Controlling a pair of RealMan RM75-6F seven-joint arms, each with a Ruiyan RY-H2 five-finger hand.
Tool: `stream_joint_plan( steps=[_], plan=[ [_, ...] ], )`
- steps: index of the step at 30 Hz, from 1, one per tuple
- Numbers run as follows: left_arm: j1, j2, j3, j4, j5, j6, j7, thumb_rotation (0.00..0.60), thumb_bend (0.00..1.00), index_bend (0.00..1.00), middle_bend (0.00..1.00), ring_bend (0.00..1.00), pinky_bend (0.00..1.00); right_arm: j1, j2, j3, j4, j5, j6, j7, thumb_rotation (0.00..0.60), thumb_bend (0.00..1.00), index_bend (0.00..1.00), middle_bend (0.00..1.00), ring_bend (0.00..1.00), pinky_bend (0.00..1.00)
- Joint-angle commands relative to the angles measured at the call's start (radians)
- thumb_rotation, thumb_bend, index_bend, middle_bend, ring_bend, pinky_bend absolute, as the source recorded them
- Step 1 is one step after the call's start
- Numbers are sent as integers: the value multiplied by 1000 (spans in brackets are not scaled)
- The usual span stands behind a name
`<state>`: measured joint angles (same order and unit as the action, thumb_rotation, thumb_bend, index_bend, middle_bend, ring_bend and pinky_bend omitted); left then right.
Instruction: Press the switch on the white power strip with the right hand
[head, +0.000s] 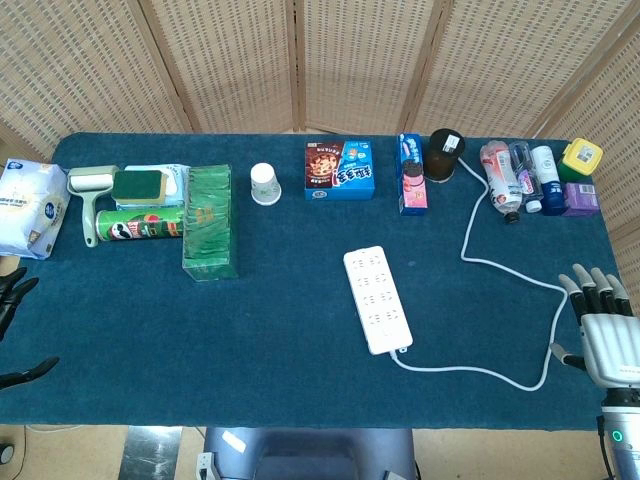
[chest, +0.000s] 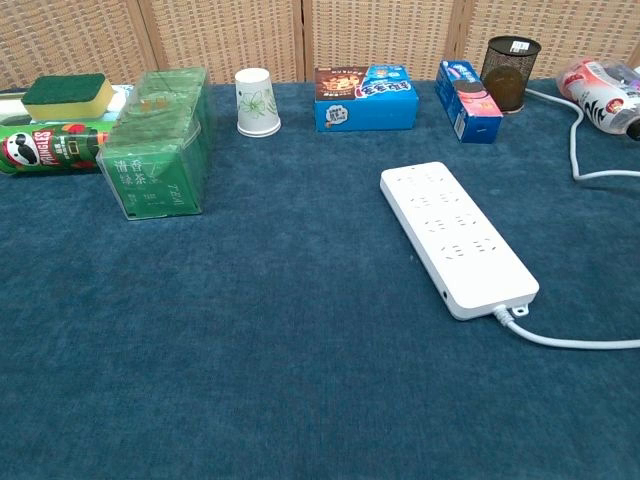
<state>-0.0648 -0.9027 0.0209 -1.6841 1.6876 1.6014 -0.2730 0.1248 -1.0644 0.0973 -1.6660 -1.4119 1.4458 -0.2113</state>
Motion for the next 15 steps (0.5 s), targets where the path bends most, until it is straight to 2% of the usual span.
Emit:
stream_joint_plan(
  steps=[1, 8, 12, 13, 15],
  plan=[
    [0, -1, 1, -2, 1, -1, 2, 600, 122, 0, 0, 0, 0, 2, 2, -1, 4, 1, -9, 11, 600, 0, 111, 52, 27, 51],
    [8, -3, 5, -3, 6, 10, 7, 600, 122, 0, 0, 0, 0, 16, 6, -8, 5, -24, -26, 10, 600, 0, 115, 55, 30, 51],
    [13, -2, 7, -4, 11, 20, 10, 600, 123, 0, 0, 0, 0, 35, 12, -11, -15, -58, -40, 9, 600, 0, 213, 74, 46, 59],
    [14, -2, 7, -5, 13, 23, 11, 600, 123, 0, 0, 0, 0, 41, 14, -12, -25, -68, -45, 8, 600, 5, 232, 108, 82, 82],
    [16, -2, 9, -4, 18, 26, 10, 600, 122, 0, 0, 0, 0, 55, 20, -13, -46, -89, -59, 6, 600, 30, 247, 252, 250, 208]
  ],
)
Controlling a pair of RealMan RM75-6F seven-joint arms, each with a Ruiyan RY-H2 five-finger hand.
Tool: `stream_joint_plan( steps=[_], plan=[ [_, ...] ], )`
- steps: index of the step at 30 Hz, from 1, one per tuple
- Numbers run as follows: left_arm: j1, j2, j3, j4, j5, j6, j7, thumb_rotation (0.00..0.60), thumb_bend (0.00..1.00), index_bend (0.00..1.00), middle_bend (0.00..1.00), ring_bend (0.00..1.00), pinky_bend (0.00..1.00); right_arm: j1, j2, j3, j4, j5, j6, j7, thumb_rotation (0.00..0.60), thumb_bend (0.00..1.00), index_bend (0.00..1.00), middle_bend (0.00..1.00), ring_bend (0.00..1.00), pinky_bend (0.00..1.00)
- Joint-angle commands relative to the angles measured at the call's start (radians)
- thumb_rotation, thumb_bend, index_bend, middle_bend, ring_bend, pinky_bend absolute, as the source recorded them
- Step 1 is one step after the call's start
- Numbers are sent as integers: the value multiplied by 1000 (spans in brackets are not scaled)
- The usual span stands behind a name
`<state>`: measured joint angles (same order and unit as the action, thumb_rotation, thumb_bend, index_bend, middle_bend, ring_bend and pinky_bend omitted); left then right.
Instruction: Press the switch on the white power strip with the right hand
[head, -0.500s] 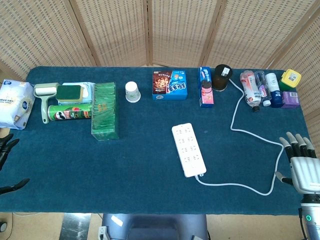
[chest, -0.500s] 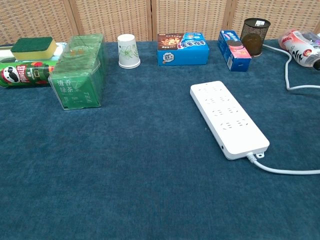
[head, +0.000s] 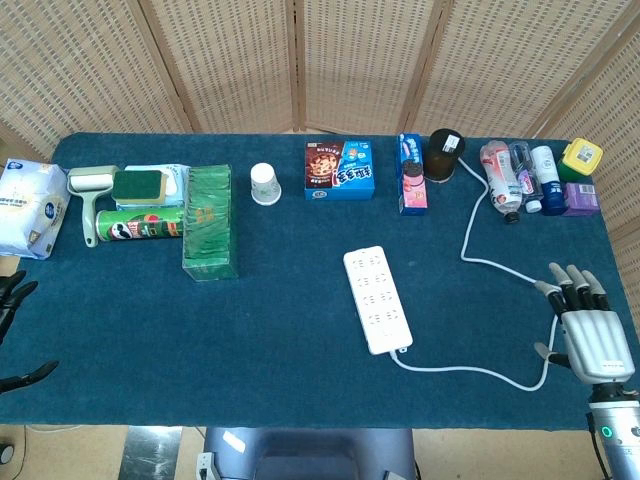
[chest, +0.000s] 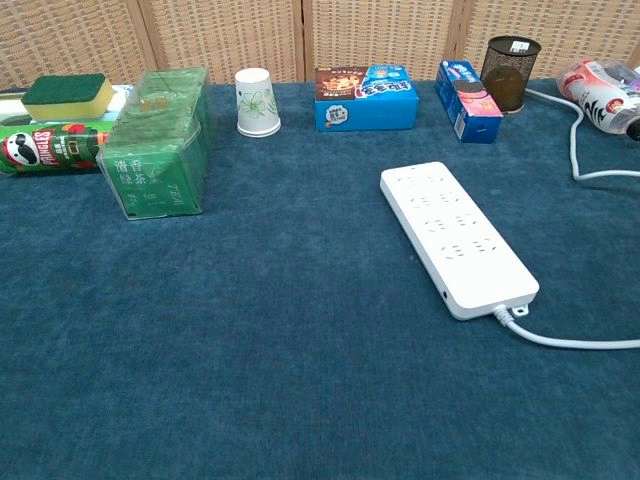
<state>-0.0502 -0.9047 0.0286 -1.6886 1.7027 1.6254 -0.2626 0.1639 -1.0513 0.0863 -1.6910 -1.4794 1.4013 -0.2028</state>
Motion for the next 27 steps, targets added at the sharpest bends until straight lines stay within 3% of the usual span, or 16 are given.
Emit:
stream_joint_plan(
  steps=[1, 2, 4, 5, 8, 9, 11, 14, 27],
  plan=[
    [1, 0, 2, 2, 5, 2, 0, 600, 122, 0, 0, 0, 0, 24, 8, -1, -29, -34, -18, -9, 600, 63, 254, 398, 416, 346],
    [1, -1, 3, 3, 6, 1, -1, 600, 122, 0, 0, 0, 0, 33, 6, 1, -33, -48, -20, -19, 600, 115, 256, 571, 599, 516],
    [0, -2, 5, 7, 9, -1, -4, 600, 122, 0, 0, 0, 0, 60, -6, 5, -30, -82, -34, -50, 600, 197, 245, 751, 788, 707],
    [0, -3, 6, 10, 11, 0, -7, 600, 123, 0, 0, 0, 0, 75, -16, 4, -25, -93, -51, -69, 600, 291, 228, 857, 904, 842],
    [0, -7, 9, 23, 13, -2, -15, 600, 122, 0, 0, 0, 0, 111, -42, -4, -18, -96, -115, -129, 600, 531, 198, 945, 1000, 996],
    [0, -8, 10, 28, 13, -3, -20, 600, 122, 0, 0, 0, 0, 125, -54, -8, -18, -95, -141, -147, 600, 545, 198, 947, 1000, 998],
    [-1, -9, 11, 36, 12, -6, -29, 600, 122, 0, 0, 0, 0, 143, -70, -17, -24, -92, -181, -163, 600, 681, 198, 965, 1000, 1000],
    [-3, -10, 10, 50, 6, -9, -46, 600, 123, 0, 0, 0, 0, 167, -92, -31, -37, -71, -244, -194, 600, 754, 198, 972, 1000, 1000],
    [-21, -12, 6, 81, -6, -35, -84, 600, 121, 0, 0, 0, 0, 241, -176, -46, -89, 45, -389, -374, 600, 765, 224, 973, 1000, 1000]
  ],
)
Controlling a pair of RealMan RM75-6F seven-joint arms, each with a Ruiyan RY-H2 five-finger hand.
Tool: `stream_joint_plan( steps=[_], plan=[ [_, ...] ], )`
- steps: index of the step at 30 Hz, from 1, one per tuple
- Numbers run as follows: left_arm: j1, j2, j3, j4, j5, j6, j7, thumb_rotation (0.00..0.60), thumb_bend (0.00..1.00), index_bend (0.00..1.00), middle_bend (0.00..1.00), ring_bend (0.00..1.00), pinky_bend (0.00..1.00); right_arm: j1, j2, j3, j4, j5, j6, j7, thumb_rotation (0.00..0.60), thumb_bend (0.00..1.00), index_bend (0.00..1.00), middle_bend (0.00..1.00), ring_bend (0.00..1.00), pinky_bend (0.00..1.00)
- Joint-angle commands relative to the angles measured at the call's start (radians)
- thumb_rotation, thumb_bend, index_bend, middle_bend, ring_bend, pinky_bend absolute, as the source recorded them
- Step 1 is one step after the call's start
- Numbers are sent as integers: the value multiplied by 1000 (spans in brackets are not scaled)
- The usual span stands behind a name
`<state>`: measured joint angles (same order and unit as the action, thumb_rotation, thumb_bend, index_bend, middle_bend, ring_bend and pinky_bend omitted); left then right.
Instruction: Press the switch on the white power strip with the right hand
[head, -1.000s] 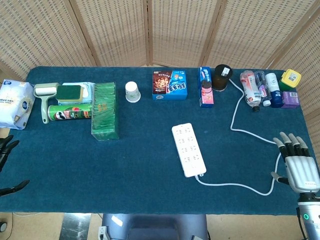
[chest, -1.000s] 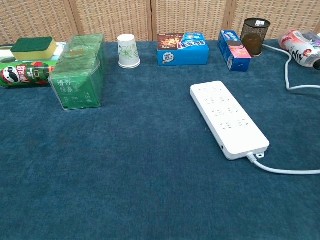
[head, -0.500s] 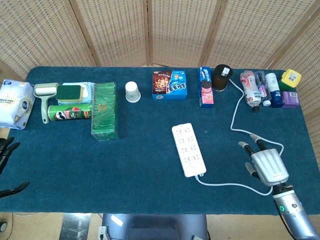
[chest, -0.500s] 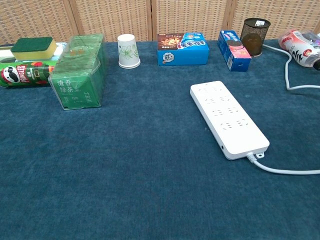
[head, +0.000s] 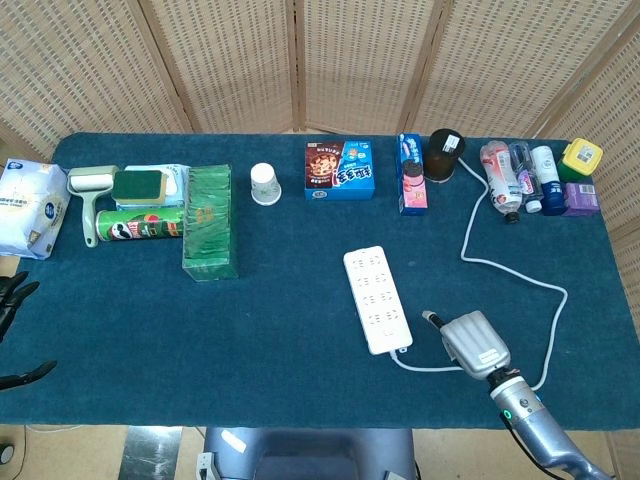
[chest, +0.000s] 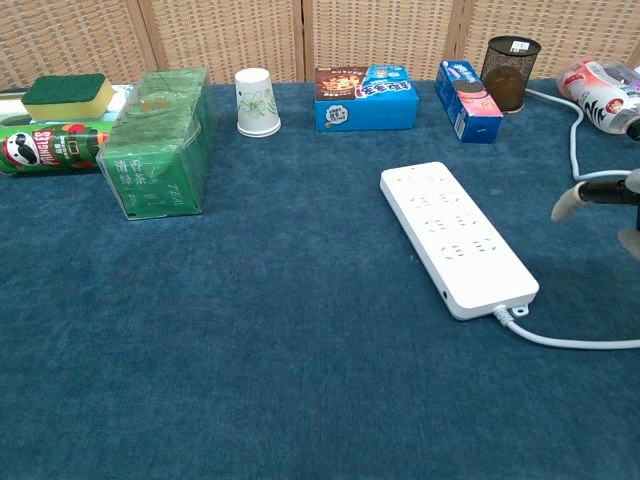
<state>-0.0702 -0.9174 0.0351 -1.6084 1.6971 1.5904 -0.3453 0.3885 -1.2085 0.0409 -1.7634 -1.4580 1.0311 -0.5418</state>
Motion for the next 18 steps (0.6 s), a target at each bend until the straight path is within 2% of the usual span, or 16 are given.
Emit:
stream_joint_plan(
  steps=[1, 18],
  plan=[
    [0, 1, 0, 1, 0, 1, -1, 600, 122, 0, 0, 0, 0, 20, -23, -1, -23, 30, -21, -46, 600, 764, 226, 973, 1000, 1000],
    [5, 4, 3, -6, -9, 5, 4, 600, 121, 0, 0, 0, 0, 88, -95, -22, -57, 80, -79, -143, 600, 766, 250, 973, 1000, 1000]
  ],
)
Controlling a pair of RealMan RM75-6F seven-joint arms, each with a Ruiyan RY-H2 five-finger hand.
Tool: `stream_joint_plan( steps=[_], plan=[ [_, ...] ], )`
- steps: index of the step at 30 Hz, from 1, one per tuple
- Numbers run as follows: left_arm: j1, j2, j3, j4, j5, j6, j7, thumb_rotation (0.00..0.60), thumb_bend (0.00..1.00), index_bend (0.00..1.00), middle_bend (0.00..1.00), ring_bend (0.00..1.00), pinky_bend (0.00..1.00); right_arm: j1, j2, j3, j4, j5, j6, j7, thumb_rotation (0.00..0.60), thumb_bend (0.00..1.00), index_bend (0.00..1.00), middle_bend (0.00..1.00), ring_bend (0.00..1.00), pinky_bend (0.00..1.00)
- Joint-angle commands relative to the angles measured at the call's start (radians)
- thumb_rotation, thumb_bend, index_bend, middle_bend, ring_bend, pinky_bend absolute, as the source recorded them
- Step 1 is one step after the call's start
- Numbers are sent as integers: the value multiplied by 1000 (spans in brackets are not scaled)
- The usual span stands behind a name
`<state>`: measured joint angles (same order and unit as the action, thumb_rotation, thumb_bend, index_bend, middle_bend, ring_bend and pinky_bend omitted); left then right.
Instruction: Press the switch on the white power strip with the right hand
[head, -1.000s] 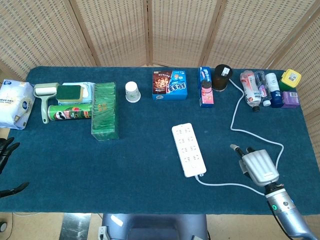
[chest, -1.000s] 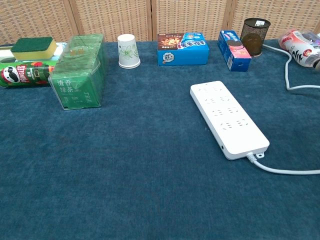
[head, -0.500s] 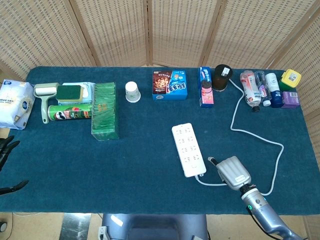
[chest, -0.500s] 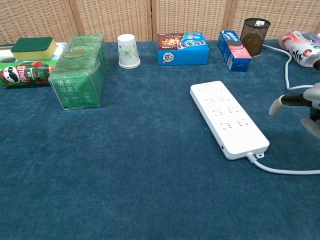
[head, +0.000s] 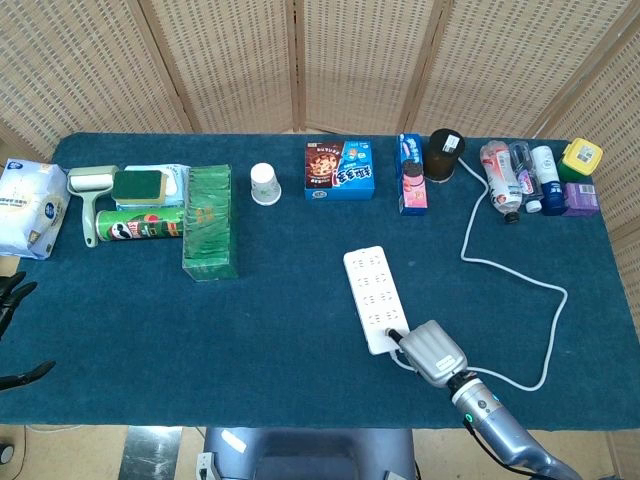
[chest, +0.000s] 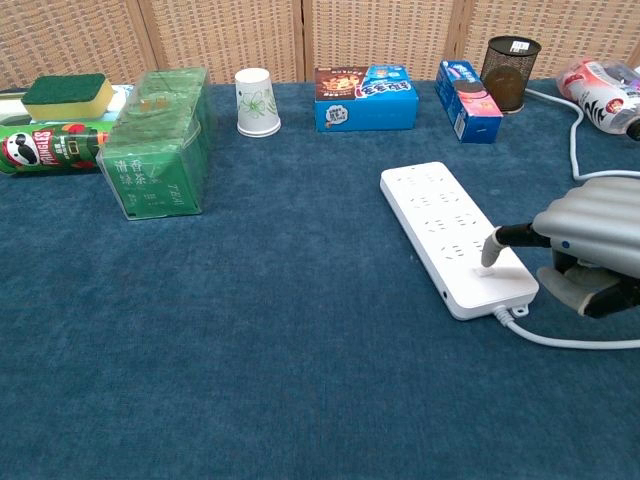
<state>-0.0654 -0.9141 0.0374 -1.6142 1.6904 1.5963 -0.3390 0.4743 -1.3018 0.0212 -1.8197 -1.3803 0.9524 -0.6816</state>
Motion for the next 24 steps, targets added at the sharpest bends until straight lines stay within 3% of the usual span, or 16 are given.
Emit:
stream_joint_plan(
  steps=[1, 24],
  plan=[
    [1, 0, 0, 1, -4, -1, -3, 600, 121, 0, 0, 0, 0, 5, -4, -4, -1, 5, -1, -6, 600, 766, 252, 973, 1000, 1000],
    [1, -2, -3, 19, -22, -8, -26, 600, 122, 0, 0, 0, 0, 55, -26, -5, 20, 97, -7, -40, 600, 766, 277, 973, 1000, 1000]
  ],
)
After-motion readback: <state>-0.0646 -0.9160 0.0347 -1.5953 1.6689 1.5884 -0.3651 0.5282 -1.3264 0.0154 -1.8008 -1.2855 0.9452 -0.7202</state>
